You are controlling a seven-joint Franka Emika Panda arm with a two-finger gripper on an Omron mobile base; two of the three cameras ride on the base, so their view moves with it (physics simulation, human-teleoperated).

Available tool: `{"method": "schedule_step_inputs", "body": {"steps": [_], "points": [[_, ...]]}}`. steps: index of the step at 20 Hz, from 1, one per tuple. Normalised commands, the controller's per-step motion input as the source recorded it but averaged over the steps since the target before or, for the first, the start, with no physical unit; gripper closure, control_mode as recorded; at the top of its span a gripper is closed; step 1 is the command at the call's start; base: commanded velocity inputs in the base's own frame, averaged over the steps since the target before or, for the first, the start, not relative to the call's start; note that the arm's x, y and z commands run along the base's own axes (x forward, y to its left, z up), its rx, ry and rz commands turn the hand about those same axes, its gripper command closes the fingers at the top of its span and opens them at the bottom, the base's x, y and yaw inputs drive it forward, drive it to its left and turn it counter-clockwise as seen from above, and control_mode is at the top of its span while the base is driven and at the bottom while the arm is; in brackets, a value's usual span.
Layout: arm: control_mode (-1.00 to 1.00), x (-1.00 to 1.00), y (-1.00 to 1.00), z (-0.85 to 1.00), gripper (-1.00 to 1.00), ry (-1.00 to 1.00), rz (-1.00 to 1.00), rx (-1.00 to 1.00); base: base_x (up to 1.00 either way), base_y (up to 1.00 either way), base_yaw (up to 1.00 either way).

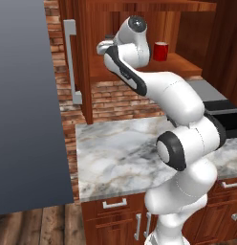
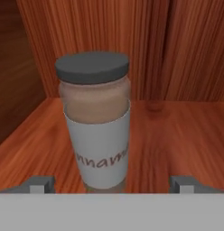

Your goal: Take the cinnamon bottle from the cabinet and place it on the dining table, next to the plate with the cupcake. Then take the chocolate from the dining counter and place it on the cupcake plate.

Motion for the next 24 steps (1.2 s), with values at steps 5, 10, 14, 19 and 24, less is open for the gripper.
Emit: {"method": "schedule_step_inputs", "body": {"steps": [5, 10, 14, 19, 24], "points": [[-1.00, 0.30, 0.08, 0.00, -1.00, 0.00, 0.00, 0.00, 0.00, 0.00, 0.00], [-1.00, 0.32, 0.14, 0.00, -1.00, 0.00, 0.02, 0.00, 0.00, 0.00, 0.00], [-1.00, 0.35, 0.16, 0.00, -1.00, 0.00, 0.01, 0.00, 0.00, 0.00, 0.00], [-1.00, 0.15, 0.02, 0.00, 1.00, -0.01, 0.00, 0.00, 0.00, 0.00, 0.00], [-1.00, 0.00, 0.00, 0.00, 1.00, 0.00, 0.00, 0.00, 0.00, 0.00, 0.00]]}}
